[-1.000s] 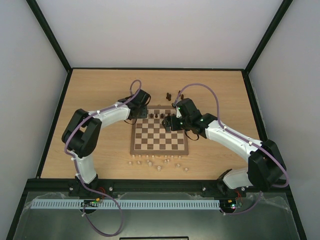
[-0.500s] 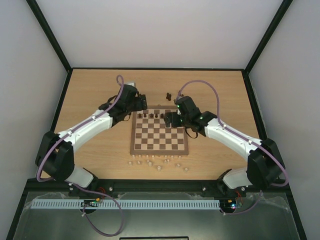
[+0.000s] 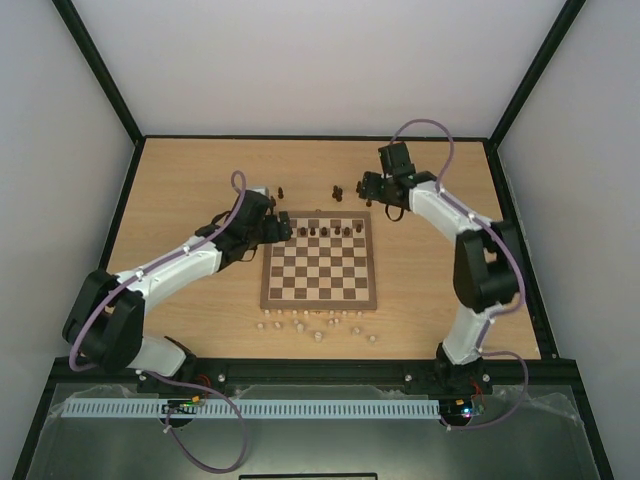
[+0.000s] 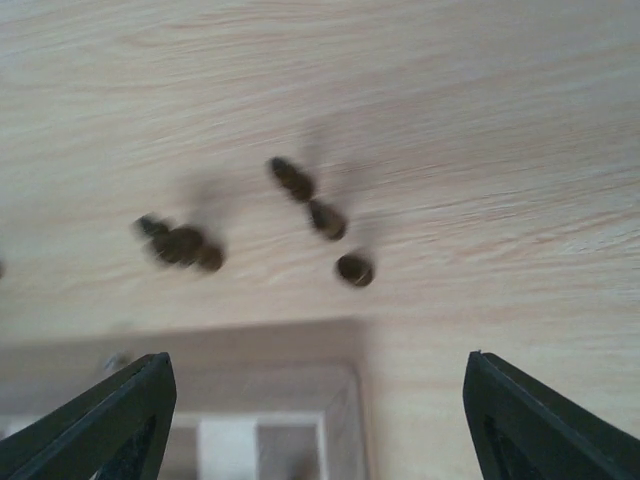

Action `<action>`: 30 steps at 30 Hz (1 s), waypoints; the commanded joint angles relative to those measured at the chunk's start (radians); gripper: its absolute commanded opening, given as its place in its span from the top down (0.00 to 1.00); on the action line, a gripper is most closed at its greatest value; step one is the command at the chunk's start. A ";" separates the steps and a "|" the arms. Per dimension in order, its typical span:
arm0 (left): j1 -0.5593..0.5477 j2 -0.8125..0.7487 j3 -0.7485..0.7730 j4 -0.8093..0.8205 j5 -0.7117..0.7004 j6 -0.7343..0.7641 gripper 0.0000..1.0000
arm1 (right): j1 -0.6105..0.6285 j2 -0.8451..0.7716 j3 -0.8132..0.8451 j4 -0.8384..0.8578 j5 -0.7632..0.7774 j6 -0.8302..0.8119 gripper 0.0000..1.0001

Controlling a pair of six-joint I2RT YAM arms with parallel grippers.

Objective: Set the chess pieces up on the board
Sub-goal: Pick up the chess piece at the center of the board.

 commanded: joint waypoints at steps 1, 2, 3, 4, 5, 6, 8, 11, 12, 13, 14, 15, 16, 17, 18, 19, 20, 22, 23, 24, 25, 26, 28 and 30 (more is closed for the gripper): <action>-0.002 -0.011 -0.028 0.051 0.027 -0.022 0.01 | -0.055 0.203 0.126 -0.059 -0.050 -0.001 0.24; -0.002 -0.010 -0.031 0.052 0.030 -0.023 0.01 | -0.059 0.247 0.161 -0.069 -0.043 -0.007 0.27; -0.002 -0.010 -0.035 0.057 0.034 -0.024 0.01 | -0.061 0.287 0.193 -0.081 -0.041 -0.011 0.29; -0.002 -0.007 -0.039 0.062 0.039 -0.026 0.01 | -0.062 0.323 0.228 -0.095 -0.042 -0.014 0.31; -0.002 0.000 -0.038 0.065 0.046 -0.027 0.01 | -0.062 0.350 0.252 -0.105 -0.044 -0.018 0.33; -0.002 0.007 -0.037 0.067 0.055 -0.028 0.01 | -0.061 0.371 0.258 -0.111 -0.042 -0.020 0.34; -0.001 0.023 -0.031 0.067 0.064 -0.029 0.01 | -0.062 0.396 0.295 -0.114 -0.032 -0.022 0.36; -0.002 0.038 -0.028 0.067 0.068 -0.028 0.01 | -0.061 0.411 0.292 -0.110 -0.025 -0.022 0.39; -0.001 0.038 -0.029 0.069 0.068 -0.028 0.01 | -0.062 0.415 0.291 -0.108 -0.024 -0.024 0.41; -0.002 0.039 -0.029 0.069 0.068 -0.027 0.01 | -0.062 0.418 0.291 -0.107 -0.019 -0.024 0.43; -0.002 0.040 -0.029 0.070 0.066 -0.027 0.01 | -0.062 0.423 0.291 -0.108 -0.015 -0.024 0.44; -0.001 0.042 -0.028 0.070 0.066 -0.027 0.01 | -0.062 0.425 0.291 -0.108 -0.012 -0.023 0.46; -0.001 0.043 -0.028 0.071 0.065 -0.026 0.01 | -0.062 0.424 0.290 -0.107 -0.008 -0.025 0.47; -0.002 0.044 -0.028 0.072 0.066 -0.026 0.01 | -0.062 0.423 0.288 -0.105 -0.004 -0.025 0.48; -0.002 0.047 -0.030 0.073 0.066 -0.026 0.01 | -0.062 0.424 0.286 -0.104 -0.001 -0.025 0.49; -0.002 0.049 -0.029 0.074 0.066 -0.026 0.01 | -0.061 0.425 0.287 -0.103 0.002 -0.026 0.50; -0.001 0.052 -0.028 0.074 0.066 -0.025 0.01 | -0.062 0.427 0.287 -0.102 0.003 -0.027 0.52; -0.002 0.057 -0.028 0.074 0.068 -0.024 0.01 | -0.061 0.430 0.290 -0.100 0.009 -0.027 0.55; -0.002 0.059 -0.028 0.075 0.069 -0.025 0.01 | -0.060 0.431 0.290 -0.098 0.013 -0.027 0.55; -0.002 0.061 -0.028 0.076 0.069 -0.024 0.01 | -0.061 0.434 0.290 -0.096 0.014 -0.027 0.55; -0.002 0.063 -0.028 0.076 0.071 -0.024 0.01 | -0.060 0.436 0.296 -0.095 0.011 -0.027 0.56; -0.002 0.062 -0.028 0.076 0.071 -0.023 0.01 | -0.060 0.440 0.301 -0.096 0.010 -0.027 0.57; -0.002 0.062 -0.028 0.076 0.071 -0.023 0.01 | -0.059 0.447 0.310 -0.101 0.004 -0.028 0.60; -0.002 0.064 -0.028 0.076 0.070 -0.022 0.01 | -0.060 0.451 0.312 -0.100 0.008 -0.028 0.61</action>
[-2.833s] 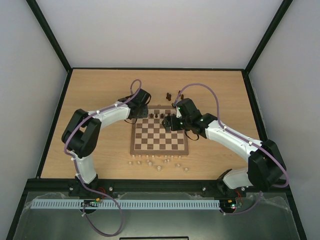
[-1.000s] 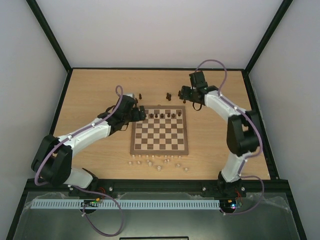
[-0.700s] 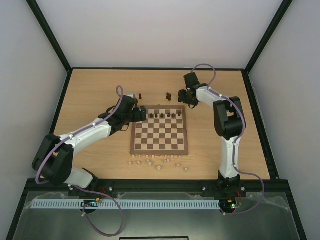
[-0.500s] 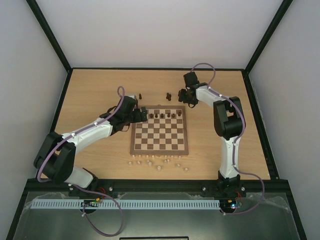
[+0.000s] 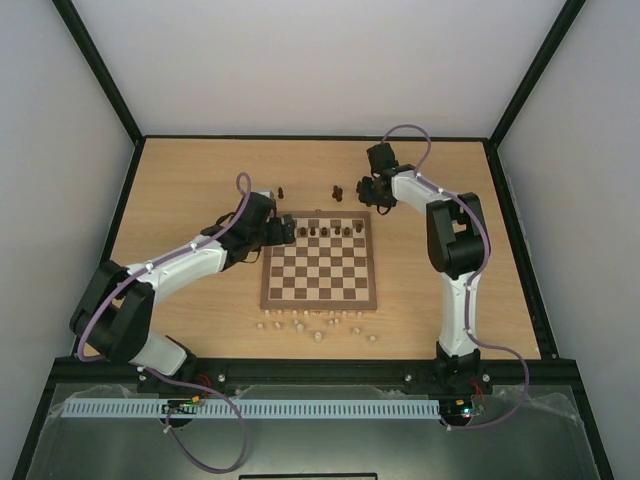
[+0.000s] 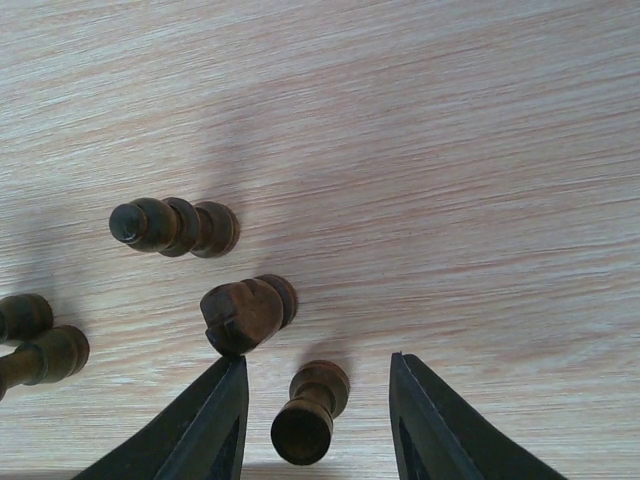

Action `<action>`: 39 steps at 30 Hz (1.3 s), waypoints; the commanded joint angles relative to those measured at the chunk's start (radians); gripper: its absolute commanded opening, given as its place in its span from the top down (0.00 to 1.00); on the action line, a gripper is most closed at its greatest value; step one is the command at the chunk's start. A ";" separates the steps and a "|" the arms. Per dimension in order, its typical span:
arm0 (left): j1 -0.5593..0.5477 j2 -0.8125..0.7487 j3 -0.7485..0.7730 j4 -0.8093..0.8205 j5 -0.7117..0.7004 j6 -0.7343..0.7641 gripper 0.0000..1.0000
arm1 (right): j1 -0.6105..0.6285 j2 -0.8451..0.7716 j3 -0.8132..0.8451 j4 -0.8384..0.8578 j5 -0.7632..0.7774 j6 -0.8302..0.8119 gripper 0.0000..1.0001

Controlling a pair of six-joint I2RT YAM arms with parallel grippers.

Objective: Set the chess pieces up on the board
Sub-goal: Pick up the chess piece at the center of the board.

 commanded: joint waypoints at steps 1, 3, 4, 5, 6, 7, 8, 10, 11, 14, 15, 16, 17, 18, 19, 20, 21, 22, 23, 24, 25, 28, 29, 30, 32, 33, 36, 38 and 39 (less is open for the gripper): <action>-0.002 0.012 0.001 0.014 0.004 -0.001 0.01 | 0.004 0.031 0.032 -0.042 0.012 -0.004 0.61; -0.001 0.012 -0.001 0.014 0.004 -0.001 0.01 | 0.003 0.038 0.035 -0.043 0.014 -0.004 0.62; -0.001 0.012 -0.001 0.015 0.004 -0.001 0.01 | 0.004 0.041 0.035 -0.043 0.012 -0.004 0.63; -0.001 0.012 -0.001 0.015 0.006 0.000 0.01 | 0.004 0.042 0.037 -0.044 0.013 -0.004 0.64; -0.001 0.013 -0.001 0.016 0.007 0.000 0.01 | 0.003 0.043 0.038 -0.044 0.014 -0.004 0.65; 0.000 0.014 -0.001 0.016 0.007 0.001 0.01 | 0.004 0.043 0.039 -0.043 0.015 -0.004 0.65; 0.000 0.014 -0.002 0.017 0.009 -0.001 0.01 | 0.004 0.045 0.038 -0.042 0.015 -0.004 0.67; -0.002 0.014 -0.004 0.020 0.012 0.000 0.01 | 0.005 0.044 0.035 -0.040 0.015 -0.001 0.68; 0.000 0.014 -0.004 0.020 0.012 -0.001 0.01 | 0.005 0.046 0.035 -0.039 0.015 -0.002 0.71; 0.000 0.014 -0.005 0.021 0.012 -0.001 0.01 | 0.006 0.046 0.035 -0.039 0.022 -0.002 0.72; -0.001 0.014 -0.005 0.021 0.013 0.001 0.01 | 0.005 0.046 0.035 -0.039 0.026 -0.002 0.72; -0.001 0.014 -0.005 0.021 0.013 0.000 0.01 | 0.005 0.045 0.035 -0.037 0.028 -0.002 0.72; -0.001 0.013 -0.005 0.022 0.013 0.000 0.01 | 0.005 0.044 0.036 -0.038 0.030 -0.002 0.72; -0.001 0.015 -0.005 0.023 0.014 0.001 0.01 | 0.005 0.045 0.039 -0.039 0.032 -0.002 0.72; -0.001 0.014 -0.004 0.022 0.014 0.001 0.01 | 0.005 0.044 0.040 -0.038 0.032 -0.002 0.71; -0.002 0.014 -0.005 0.024 0.015 0.001 0.01 | 0.006 0.044 0.040 -0.039 0.033 -0.002 0.71; 0.000 0.015 -0.004 0.024 0.016 0.002 0.01 | 0.006 0.042 0.041 -0.039 0.036 -0.002 0.71; -0.001 0.015 -0.005 0.024 0.017 0.001 0.01 | 0.006 0.042 0.041 -0.039 0.037 -0.002 0.72; 0.001 0.013 -0.005 0.023 0.017 0.001 0.01 | 0.006 0.040 0.040 -0.039 0.039 -0.002 0.74; 0.000 0.012 -0.006 0.024 0.015 0.001 0.01 | 0.008 0.038 0.039 -0.040 0.042 -0.003 0.74; 0.000 0.012 -0.007 0.023 0.015 0.002 0.01 | 0.009 0.036 0.038 -0.039 0.045 -0.003 0.74; 0.000 0.012 -0.007 0.025 0.014 0.002 0.01 | 0.013 0.031 0.036 -0.040 0.052 -0.004 0.75; 0.000 0.014 -0.007 0.024 0.015 0.003 0.01 | 0.015 0.030 0.036 -0.040 0.053 -0.005 0.77; 0.000 0.014 -0.007 0.024 0.016 0.002 0.01 | 0.017 0.030 0.035 -0.042 0.057 -0.005 0.78; -0.001 0.014 -0.007 0.024 0.017 0.003 0.01 | 0.020 0.026 0.033 -0.045 0.068 -0.007 0.79; -0.001 0.013 -0.007 0.025 0.016 0.003 0.01 | 0.021 0.022 0.030 -0.045 0.073 -0.007 0.79; -0.001 0.014 -0.007 0.025 0.015 0.002 0.01 | 0.023 0.013 0.025 -0.045 0.085 -0.008 0.78; -0.001 0.014 -0.007 0.025 0.018 0.002 0.01 | 0.025 0.006 0.020 -0.045 0.094 -0.010 0.71; -0.001 0.014 -0.007 0.025 0.019 0.002 0.01 | 0.026 0.004 0.020 -0.046 0.097 -0.010 0.70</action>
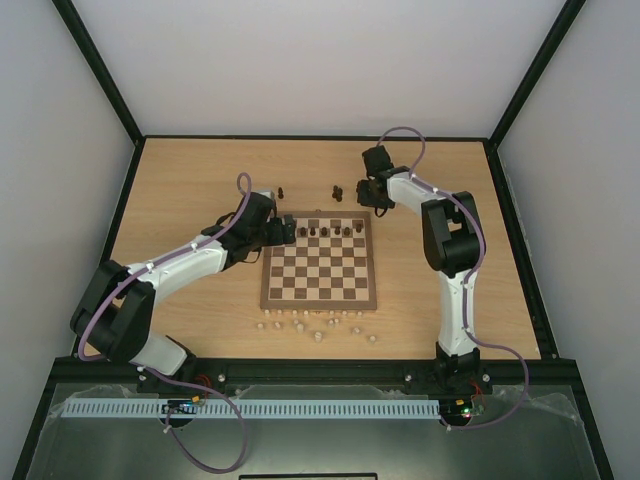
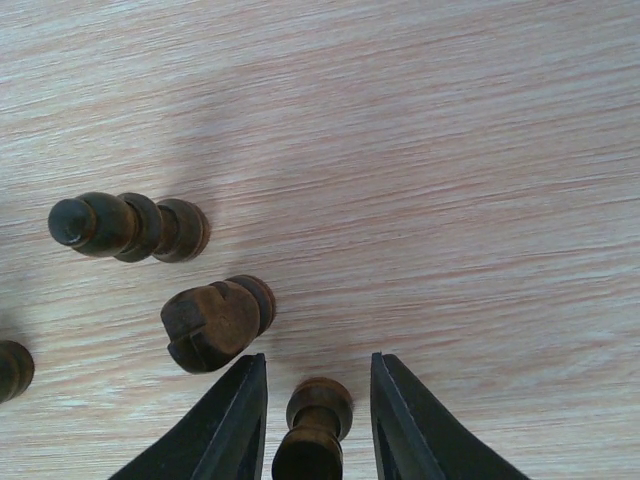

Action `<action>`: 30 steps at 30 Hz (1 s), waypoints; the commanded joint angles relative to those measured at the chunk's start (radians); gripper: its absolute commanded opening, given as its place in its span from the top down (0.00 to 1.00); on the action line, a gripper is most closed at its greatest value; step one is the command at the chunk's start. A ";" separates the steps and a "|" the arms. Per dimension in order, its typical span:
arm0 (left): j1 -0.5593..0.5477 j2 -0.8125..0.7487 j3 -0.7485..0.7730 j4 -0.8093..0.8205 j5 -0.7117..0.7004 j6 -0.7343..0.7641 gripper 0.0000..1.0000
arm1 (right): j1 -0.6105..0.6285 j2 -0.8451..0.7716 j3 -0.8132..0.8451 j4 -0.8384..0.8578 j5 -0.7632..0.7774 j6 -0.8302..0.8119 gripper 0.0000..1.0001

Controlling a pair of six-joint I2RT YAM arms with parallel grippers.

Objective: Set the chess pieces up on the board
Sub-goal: Pick up the chess piece at the center of the board.

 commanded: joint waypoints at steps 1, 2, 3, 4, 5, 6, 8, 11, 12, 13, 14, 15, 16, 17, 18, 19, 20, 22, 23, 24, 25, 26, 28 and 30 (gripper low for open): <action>0.000 0.010 -0.007 0.021 0.009 0.003 0.01 | 0.009 -0.032 0.005 -0.047 0.038 -0.009 0.70; -0.001 0.010 -0.008 0.021 0.009 0.002 0.01 | 0.010 -0.034 0.003 -0.046 0.042 -0.009 0.70; 0.000 0.010 -0.008 0.021 0.009 0.003 0.01 | 0.010 -0.036 0.001 -0.046 0.047 -0.009 0.70; 0.000 0.010 -0.008 0.022 0.010 0.002 0.01 | 0.012 -0.040 -0.001 -0.045 0.049 -0.010 0.70; -0.001 0.010 -0.008 0.022 0.010 0.002 0.01 | 0.013 -0.041 -0.003 -0.044 0.053 -0.010 0.71; -0.002 0.010 -0.007 0.022 0.011 0.002 0.01 | 0.014 -0.043 -0.004 -0.044 0.055 -0.010 0.71; 0.000 0.010 -0.009 0.022 0.012 0.002 0.01 | 0.017 -0.046 -0.005 -0.045 0.063 -0.012 0.73; 0.000 0.009 -0.009 0.024 0.012 0.003 0.01 | 0.019 -0.054 -0.009 -0.044 0.072 -0.013 0.74; -0.001 0.009 -0.010 0.024 0.012 0.003 0.01 | 0.021 -0.058 -0.011 -0.043 0.074 -0.014 0.74; 0.000 0.009 -0.010 0.024 0.012 0.002 0.01 | 0.022 -0.059 -0.012 -0.043 0.073 -0.015 0.74; -0.001 0.009 -0.010 0.024 0.012 0.003 0.01 | 0.024 -0.059 -0.013 -0.043 0.073 -0.015 0.74; -0.001 0.010 -0.009 0.024 0.012 0.002 0.01 | 0.023 -0.060 -0.012 -0.043 0.073 -0.015 0.74; 0.000 0.010 -0.009 0.024 0.012 0.002 0.01 | 0.024 -0.059 -0.013 -0.042 0.073 -0.014 0.75; 0.000 0.010 -0.010 0.024 0.013 0.002 0.01 | 0.024 -0.059 -0.013 -0.042 0.073 -0.016 0.77; -0.001 0.009 -0.010 0.024 0.013 0.003 0.01 | 0.025 -0.058 -0.013 -0.044 0.072 -0.016 0.77; 0.000 0.008 -0.010 0.024 0.014 0.002 0.01 | 0.024 -0.055 -0.011 -0.045 0.071 -0.016 0.77; 0.000 0.008 -0.010 0.025 0.015 0.002 0.01 | 0.025 -0.053 -0.011 -0.045 0.071 -0.017 0.77; -0.001 0.008 -0.009 0.025 0.016 0.002 0.01 | 0.026 -0.051 -0.011 -0.045 0.071 -0.017 0.77; -0.001 0.010 -0.010 0.025 0.016 0.002 0.01 | 0.026 -0.050 -0.011 -0.046 0.072 -0.016 0.77; 0.000 0.010 -0.010 0.025 0.017 0.003 0.01 | 0.026 -0.048 -0.011 -0.047 0.072 -0.016 0.77; -0.001 0.010 -0.010 0.025 0.018 0.002 0.01 | 0.026 -0.047 -0.011 -0.047 0.071 -0.016 0.77; 0.000 0.010 -0.010 0.025 0.018 0.002 0.01 | 0.027 -0.047 -0.010 -0.047 0.072 -0.016 0.78; 0.000 0.010 -0.010 0.026 0.018 0.004 0.01 | 0.026 -0.048 -0.011 -0.048 0.073 -0.018 0.81; 0.000 0.011 -0.010 0.025 0.018 0.003 0.01 | 0.026 -0.048 -0.011 -0.049 0.076 -0.018 0.81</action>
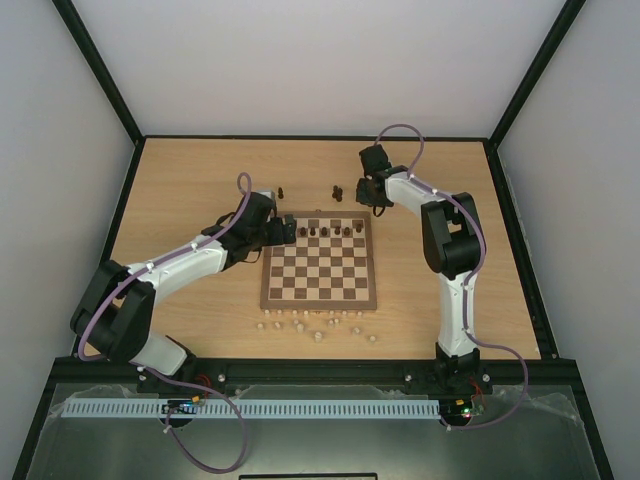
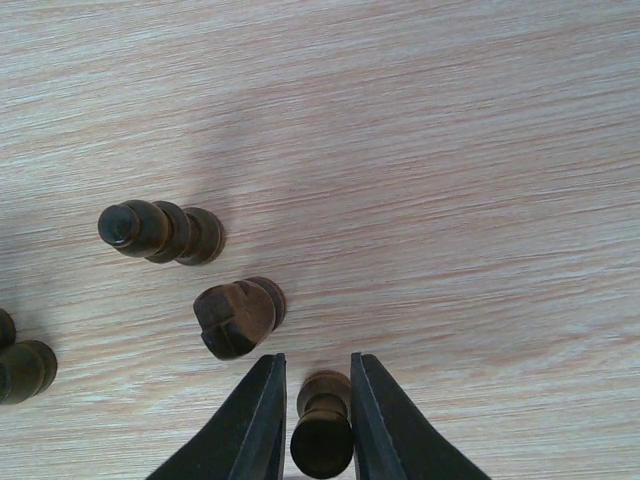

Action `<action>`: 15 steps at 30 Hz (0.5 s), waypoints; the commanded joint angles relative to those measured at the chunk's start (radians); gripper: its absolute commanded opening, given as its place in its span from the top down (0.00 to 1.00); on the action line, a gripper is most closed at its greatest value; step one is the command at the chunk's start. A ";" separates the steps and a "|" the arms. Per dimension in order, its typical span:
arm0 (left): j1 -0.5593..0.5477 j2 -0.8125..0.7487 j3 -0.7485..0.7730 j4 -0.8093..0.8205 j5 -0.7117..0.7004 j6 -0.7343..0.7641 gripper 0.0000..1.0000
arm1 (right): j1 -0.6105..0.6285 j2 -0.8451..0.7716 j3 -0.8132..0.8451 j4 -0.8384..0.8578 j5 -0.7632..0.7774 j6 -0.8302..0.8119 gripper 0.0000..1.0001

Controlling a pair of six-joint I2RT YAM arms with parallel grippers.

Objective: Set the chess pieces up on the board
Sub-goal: Pick up the chess piece at the center of the board.

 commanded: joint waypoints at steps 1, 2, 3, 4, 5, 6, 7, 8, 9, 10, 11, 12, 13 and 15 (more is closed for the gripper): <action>-0.001 0.010 -0.010 0.018 0.006 0.003 0.01 | 0.005 -0.029 -0.009 -0.050 0.022 -0.010 0.82; -0.001 0.010 -0.009 0.018 0.008 0.002 0.01 | 0.005 -0.027 -0.010 -0.051 0.022 -0.010 0.83; 0.000 0.010 -0.010 0.018 0.008 0.004 0.01 | 0.006 -0.027 -0.010 -0.053 0.022 -0.010 0.85; 0.000 0.008 -0.011 0.018 0.008 0.004 0.01 | 0.005 -0.027 -0.011 -0.054 0.022 -0.011 0.85; -0.001 0.008 -0.011 0.018 0.008 0.003 0.01 | 0.006 -0.028 -0.012 -0.056 0.023 -0.011 0.86; 0.000 0.008 -0.011 0.019 0.008 0.004 0.01 | 0.006 -0.028 -0.012 -0.058 0.025 -0.012 0.87; -0.001 0.008 -0.011 0.019 0.008 0.003 0.01 | 0.007 -0.031 -0.013 -0.060 0.029 -0.013 0.88; 0.000 0.008 -0.011 0.020 0.009 0.002 0.01 | 0.007 -0.037 -0.015 -0.063 0.036 -0.014 0.88; -0.001 0.007 -0.010 0.018 0.009 0.004 0.01 | 0.009 -0.045 -0.019 -0.066 0.047 -0.015 0.89; -0.001 0.006 -0.011 0.018 0.008 0.004 0.01 | 0.014 -0.059 -0.024 -0.071 0.055 -0.017 0.89; -0.001 0.005 -0.011 0.018 0.008 0.003 0.01 | 0.017 -0.076 -0.024 -0.072 0.062 -0.017 0.89; -0.001 0.002 -0.011 0.018 0.008 0.002 0.01 | 0.022 -0.097 -0.044 -0.074 0.069 -0.018 0.89; -0.001 0.000 -0.012 0.018 0.008 0.002 0.01 | 0.027 -0.119 -0.061 -0.075 0.076 -0.018 0.89; -0.001 -0.003 -0.012 0.017 0.007 0.003 0.01 | 0.037 -0.165 -0.084 -0.078 0.091 -0.018 0.89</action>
